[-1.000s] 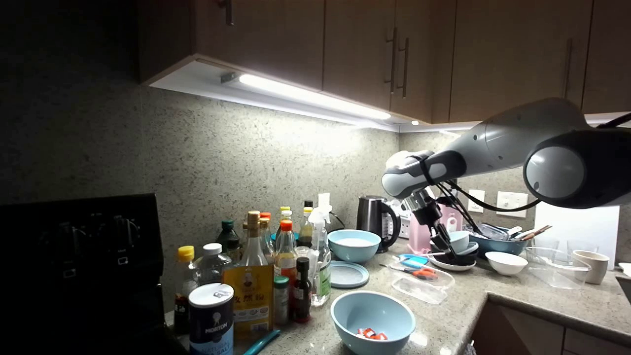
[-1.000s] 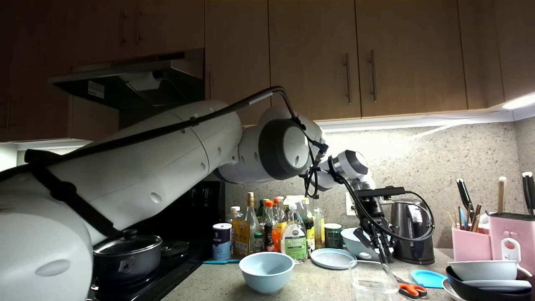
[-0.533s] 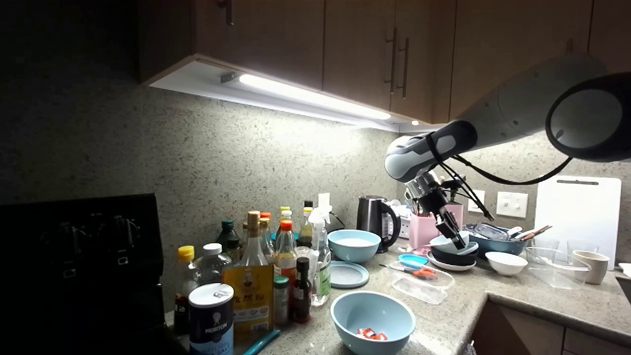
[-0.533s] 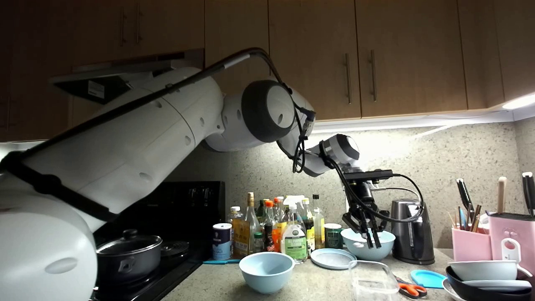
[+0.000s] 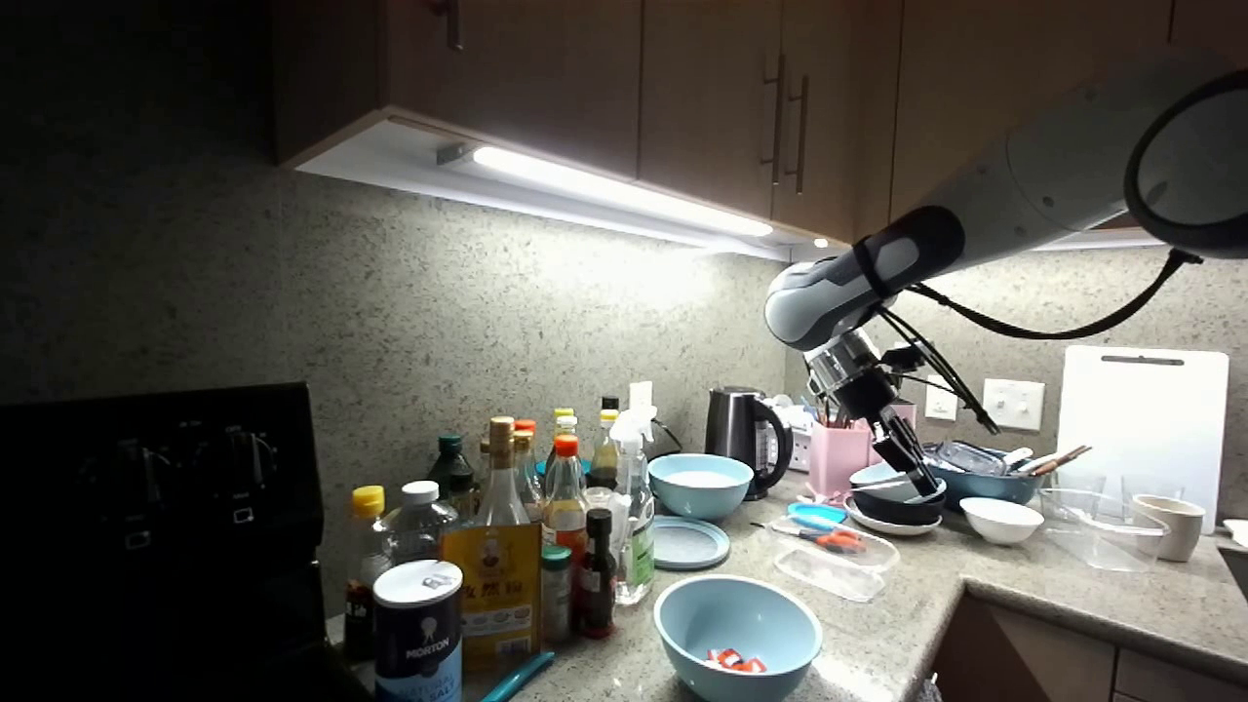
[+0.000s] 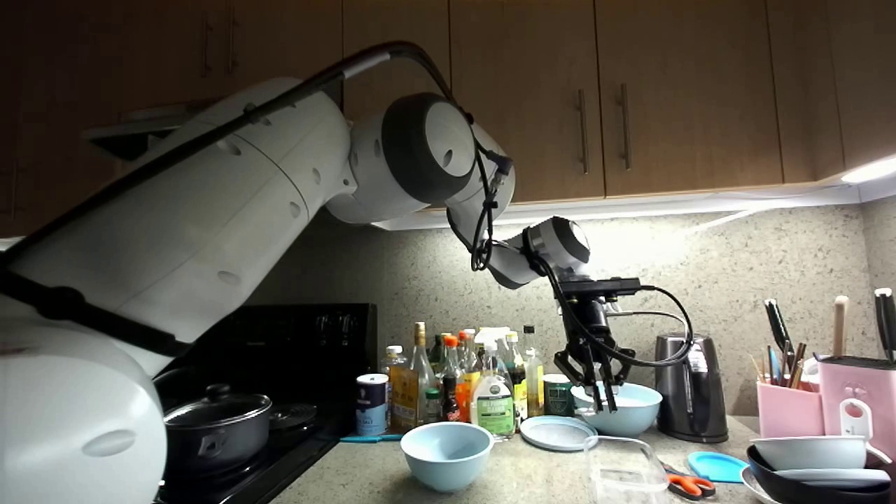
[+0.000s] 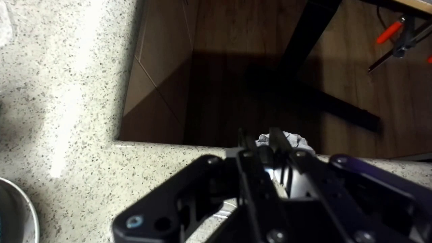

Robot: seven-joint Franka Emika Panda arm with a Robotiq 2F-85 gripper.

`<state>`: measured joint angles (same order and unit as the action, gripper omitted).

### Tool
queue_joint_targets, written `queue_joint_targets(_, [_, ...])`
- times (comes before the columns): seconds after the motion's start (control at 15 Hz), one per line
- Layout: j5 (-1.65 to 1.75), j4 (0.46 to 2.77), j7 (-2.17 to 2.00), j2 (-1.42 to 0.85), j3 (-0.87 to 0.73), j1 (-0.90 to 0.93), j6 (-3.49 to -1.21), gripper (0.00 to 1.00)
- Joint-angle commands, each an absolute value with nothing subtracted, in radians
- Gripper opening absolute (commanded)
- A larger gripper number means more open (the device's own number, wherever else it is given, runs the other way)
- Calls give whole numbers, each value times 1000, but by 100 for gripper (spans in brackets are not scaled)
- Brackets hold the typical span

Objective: Remove the silver spoon from the lunchbox and put it in the blue bowl

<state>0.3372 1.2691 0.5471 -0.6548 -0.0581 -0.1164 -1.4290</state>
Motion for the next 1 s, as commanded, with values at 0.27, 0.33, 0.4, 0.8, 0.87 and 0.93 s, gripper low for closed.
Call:
queue_joint_targets(0.27, [447, 1352, 538, -639, -33, -47, -1418, 4])
queue_joint_targets(0.33, [474, 1372, 532, -633, -28, -26, -1416, 4])
queue_joint_targets(0.4, [502, 1391, 524, -629, -24, -2, -1409, 4])
queue_joint_targets(0.8, [628, 1508, 484, -573, 5, 89, -1453, 4])
queue_joint_targets(0.87, [642, 1527, 476, -559, 12, 95, -1463, 4])
queue_joint_targets(0.93, [656, 1549, 467, -543, 18, 99, -1474, 4])
